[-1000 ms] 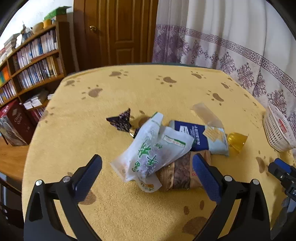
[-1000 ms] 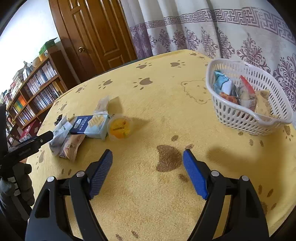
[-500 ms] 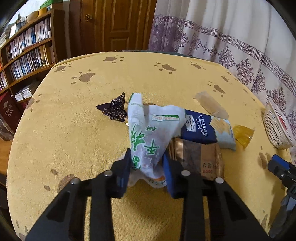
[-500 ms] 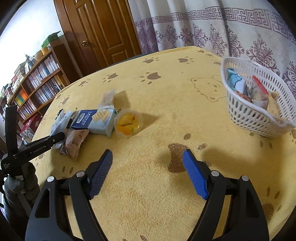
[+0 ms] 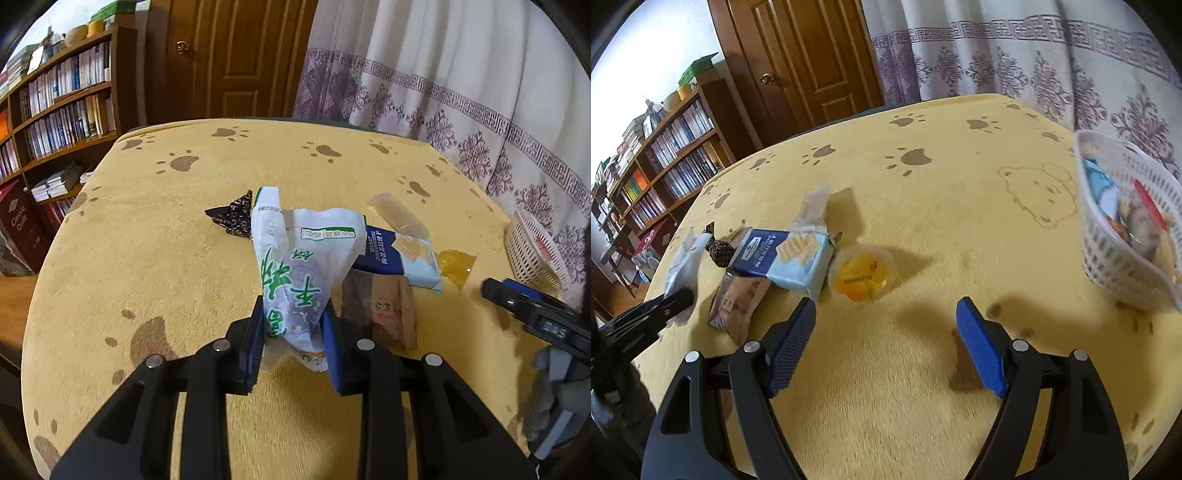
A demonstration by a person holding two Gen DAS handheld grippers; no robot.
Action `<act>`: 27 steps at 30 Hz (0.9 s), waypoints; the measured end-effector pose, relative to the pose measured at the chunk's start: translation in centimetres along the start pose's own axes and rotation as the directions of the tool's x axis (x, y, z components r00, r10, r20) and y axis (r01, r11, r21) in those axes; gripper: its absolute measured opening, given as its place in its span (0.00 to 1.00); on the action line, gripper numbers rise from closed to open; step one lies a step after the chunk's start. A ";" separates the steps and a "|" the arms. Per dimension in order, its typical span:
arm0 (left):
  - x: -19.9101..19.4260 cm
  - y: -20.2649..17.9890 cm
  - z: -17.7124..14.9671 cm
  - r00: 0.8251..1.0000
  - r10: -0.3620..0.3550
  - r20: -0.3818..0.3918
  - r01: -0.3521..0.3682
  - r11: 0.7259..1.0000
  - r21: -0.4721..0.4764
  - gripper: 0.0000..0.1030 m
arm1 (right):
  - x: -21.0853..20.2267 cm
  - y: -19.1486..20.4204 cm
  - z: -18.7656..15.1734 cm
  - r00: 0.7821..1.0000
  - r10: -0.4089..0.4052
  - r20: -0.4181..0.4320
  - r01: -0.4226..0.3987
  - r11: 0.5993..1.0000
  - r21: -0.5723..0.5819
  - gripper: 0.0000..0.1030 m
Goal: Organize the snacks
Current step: 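Grasp the white green-printed bag with the left gripper while the right gripper grasps the orange jelly cup, then carry the orange jelly cup into the white basket and open the right gripper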
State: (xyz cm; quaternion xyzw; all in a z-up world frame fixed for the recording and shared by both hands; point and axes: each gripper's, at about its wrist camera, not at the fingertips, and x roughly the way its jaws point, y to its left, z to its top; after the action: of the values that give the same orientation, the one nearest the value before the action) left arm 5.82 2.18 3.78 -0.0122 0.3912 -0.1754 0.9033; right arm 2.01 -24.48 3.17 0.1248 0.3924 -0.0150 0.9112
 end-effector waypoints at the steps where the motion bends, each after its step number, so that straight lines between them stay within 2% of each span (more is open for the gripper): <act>1: -0.4 0.1 -0.1 1.000 0.001 0.007 -0.001 1.000 -0.009 0.28 | 0.3 0.2 0.3 1.000 0.002 0.000 -0.002 1.000 -0.012 0.78; 6: -1.2 -0.1 -0.4 1.000 0.014 0.026 -0.014 1.000 -0.012 0.28 | 2.5 1.1 1.7 1.000 -0.010 -0.011 0.010 0.998 -0.055 0.78; 12: -1.4 0.0 -0.6 0.999 0.014 0.032 -0.013 1.000 -0.018 0.28 | 4.8 0.9 2.5 0.999 -0.006 -0.049 0.003 0.999 -0.052 0.77; 15: -1.2 0.0 -0.7 1.000 0.012 0.026 -0.011 1.000 -0.024 0.28 | 5.1 0.8 2.4 0.999 -0.019 -0.051 0.016 0.998 -0.059 0.70; 21: -1.2 0.1 -0.7 1.000 0.010 0.027 -0.009 1.000 -0.026 0.28 | 4.8 1.2 2.1 0.999 -0.008 -0.046 0.004 0.997 -0.080 0.44; 27: -1.5 0.3 -0.7 0.999 0.015 0.033 -0.014 0.999 -0.036 0.28 | 3.8 1.6 1.3 0.999 -0.012 -0.038 0.008 0.996 -0.087 0.44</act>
State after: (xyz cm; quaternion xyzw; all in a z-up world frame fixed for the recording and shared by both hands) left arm 4.51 3.03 4.32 -0.0283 0.3793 -0.1618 0.9106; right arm 5.75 -22.99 1.60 0.0835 0.4109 -0.0001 0.9079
